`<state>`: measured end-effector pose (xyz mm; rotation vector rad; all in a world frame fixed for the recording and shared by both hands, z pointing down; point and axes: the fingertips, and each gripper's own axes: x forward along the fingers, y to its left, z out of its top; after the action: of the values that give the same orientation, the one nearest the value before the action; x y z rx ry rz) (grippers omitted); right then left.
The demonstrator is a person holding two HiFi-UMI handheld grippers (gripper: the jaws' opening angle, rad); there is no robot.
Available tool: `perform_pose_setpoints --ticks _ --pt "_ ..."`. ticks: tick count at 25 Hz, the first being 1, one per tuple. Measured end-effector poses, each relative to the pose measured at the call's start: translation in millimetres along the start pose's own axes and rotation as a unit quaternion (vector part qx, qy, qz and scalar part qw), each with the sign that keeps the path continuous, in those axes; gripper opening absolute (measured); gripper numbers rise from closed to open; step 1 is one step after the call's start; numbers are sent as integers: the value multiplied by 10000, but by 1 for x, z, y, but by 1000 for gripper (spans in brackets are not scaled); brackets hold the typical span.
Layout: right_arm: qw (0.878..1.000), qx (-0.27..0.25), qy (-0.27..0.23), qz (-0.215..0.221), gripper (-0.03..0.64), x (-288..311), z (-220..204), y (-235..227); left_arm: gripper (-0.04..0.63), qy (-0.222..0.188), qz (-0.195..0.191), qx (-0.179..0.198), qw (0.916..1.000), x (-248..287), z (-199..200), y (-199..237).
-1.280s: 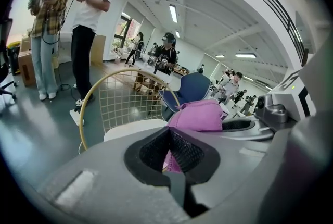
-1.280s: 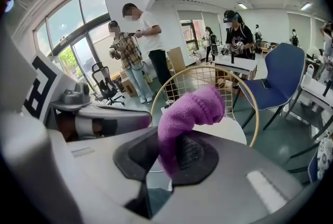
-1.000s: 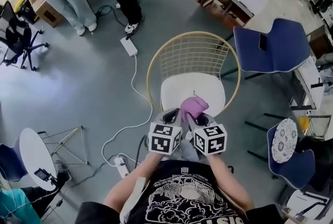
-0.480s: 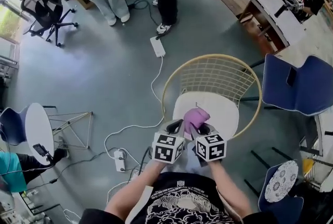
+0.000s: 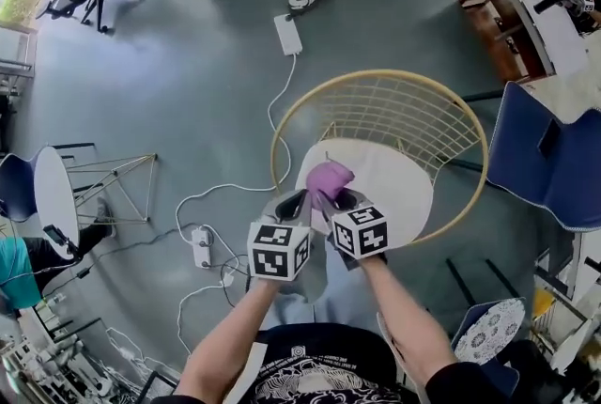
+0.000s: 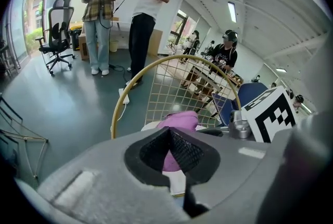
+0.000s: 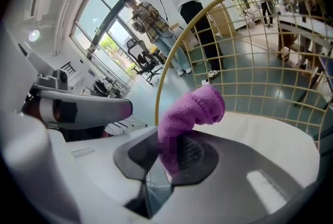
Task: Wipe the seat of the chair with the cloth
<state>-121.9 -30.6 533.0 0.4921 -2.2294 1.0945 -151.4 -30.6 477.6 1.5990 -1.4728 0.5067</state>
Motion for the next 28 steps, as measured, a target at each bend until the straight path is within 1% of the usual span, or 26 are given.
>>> perform_pose_setpoints --ticks 4,6,13,16,22,28 --pt "9996 10 200 196 61 26 -2 -35 -3 38 216 -215 9995 27 -3 -3" --pt "9993 61 248 259 61 42 -5 -42 -3 69 272 -297 9992 30 -10 1" --pt "9985 319 270 340 61 88 -7 -60 -3 213 428 -365 9982 39 -31 23" --pt "9981 527 162 269 61 96 -4 -72 -3 257 431 -334 9982 42 -35 27" --pt "9930 1159 -208 9 61 89 3 -104 -3 330 394 -195 9985 48 -36 25" --pt "9874 1466 -520 -276 61 73 10 -138 -3 411 224 0 9989 61 -35 12"
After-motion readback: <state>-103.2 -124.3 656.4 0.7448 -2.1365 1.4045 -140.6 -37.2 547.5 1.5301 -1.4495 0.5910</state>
